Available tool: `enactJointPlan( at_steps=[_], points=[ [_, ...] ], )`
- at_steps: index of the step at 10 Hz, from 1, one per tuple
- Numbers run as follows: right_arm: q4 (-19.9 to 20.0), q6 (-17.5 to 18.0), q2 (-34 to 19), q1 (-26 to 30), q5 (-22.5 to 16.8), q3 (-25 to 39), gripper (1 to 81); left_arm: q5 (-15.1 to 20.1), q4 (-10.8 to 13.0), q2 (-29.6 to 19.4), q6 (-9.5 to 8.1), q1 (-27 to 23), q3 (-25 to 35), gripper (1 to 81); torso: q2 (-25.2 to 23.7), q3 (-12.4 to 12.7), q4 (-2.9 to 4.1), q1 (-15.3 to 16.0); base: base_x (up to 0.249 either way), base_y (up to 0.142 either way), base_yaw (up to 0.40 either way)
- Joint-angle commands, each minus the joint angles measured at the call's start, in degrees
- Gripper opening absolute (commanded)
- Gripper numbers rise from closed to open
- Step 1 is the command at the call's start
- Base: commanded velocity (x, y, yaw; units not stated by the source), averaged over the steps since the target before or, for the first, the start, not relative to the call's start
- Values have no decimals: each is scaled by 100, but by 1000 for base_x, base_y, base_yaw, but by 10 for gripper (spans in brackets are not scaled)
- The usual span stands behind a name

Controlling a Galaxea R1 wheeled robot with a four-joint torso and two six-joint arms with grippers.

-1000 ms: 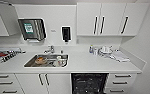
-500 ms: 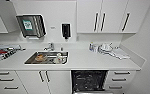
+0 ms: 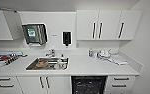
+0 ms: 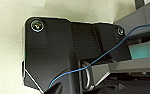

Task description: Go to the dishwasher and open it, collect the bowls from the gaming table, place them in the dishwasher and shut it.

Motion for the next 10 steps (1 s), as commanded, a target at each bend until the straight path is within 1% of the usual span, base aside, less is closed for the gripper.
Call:
enactJointPlan(
  at_steps=[1, 3, 4, 5, 6, 7, 8, 9, 10],
  points=[
    [-32, -24, -55, 239, -224, -32, 811, 210, 55, -24, 19, -157, 11, 811, 564, -4, 0, -362, 0, 0, 0],
    [-41, -24, -11, 283, -268, -41, 811, 210, 55, -24, 28, -157, 11, 811, 853, 37, 0, -542, 0, 0, 0],
    [-41, -24, 24, 283, -382, -41, 811, 210, 55, -15, 37, -157, 11, 811, 1058, 40, 0, -677, 0, 0, 0],
    [-40, -24, 59, 283, -479, -41, 811, 210, 55, -15, 37, -157, 11, 811, 693, 169, 0, -441, 0, 0, 0],
    [-41, -33, 68, 283, -488, -41, 811, 210, 55, -6, 46, -157, 3, 811, 807, 282, 0, -513, 0, 0, 0],
    [-41, -33, 77, 283, -488, -41, 811, 210, 12, 37, 2, -157, -58, 811, 846, 546, 0, -537, 0, 0, 0],
    [-41, -33, 77, 283, -488, -41, 811, 219, -6, 90, -7, -157, -128, 811, 877, 696, 0, -557, 0, 0, 0],
    [-41, -33, 77, 291, -497, -41, 811, 377, -7, 187, -7, -157, -235, 811, 901, 324, 0, -572, 0, 0, 0],
    [-41, -33, 77, 300, -497, -41, 811, 544, -7, 275, -7, -174, -331, 811, 907, 472, 0, -583, 0, 0, 0]
  ],
)
